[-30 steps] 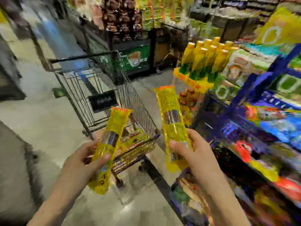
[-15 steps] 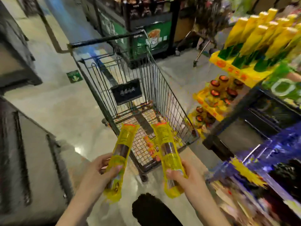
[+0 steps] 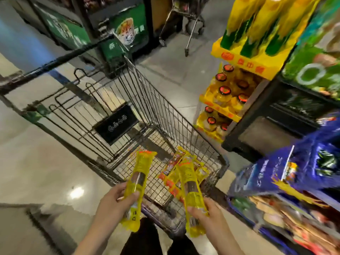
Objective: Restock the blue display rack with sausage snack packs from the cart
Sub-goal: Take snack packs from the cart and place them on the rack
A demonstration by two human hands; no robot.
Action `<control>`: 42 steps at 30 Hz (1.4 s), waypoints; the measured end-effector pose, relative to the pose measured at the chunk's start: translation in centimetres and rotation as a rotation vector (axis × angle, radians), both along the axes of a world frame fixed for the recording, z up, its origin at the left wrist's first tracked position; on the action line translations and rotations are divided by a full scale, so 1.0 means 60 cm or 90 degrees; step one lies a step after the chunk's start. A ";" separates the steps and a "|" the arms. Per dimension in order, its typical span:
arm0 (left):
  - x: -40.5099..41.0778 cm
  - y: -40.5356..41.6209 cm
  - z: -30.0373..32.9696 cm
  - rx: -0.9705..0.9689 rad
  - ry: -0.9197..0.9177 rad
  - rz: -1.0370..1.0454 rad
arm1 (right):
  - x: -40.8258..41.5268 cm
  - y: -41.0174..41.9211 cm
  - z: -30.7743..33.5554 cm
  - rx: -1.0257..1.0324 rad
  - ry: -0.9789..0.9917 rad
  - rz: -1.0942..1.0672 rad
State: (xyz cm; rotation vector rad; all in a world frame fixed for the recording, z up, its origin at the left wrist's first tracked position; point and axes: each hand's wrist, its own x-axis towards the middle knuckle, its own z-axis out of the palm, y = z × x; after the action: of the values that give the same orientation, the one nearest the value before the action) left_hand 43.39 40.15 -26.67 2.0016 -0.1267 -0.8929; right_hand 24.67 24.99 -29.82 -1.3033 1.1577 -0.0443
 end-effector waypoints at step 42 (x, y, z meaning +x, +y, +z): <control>0.361 -0.335 -0.617 0.153 0.198 -0.269 | 0.476 -0.078 -0.521 0.164 0.152 -0.506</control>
State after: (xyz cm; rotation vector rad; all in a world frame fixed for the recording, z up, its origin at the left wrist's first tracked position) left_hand 65.07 20.03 -63.71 2.0605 -0.2848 -1.5408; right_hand 53.24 20.34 -61.11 -0.5722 1.7650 -0.3164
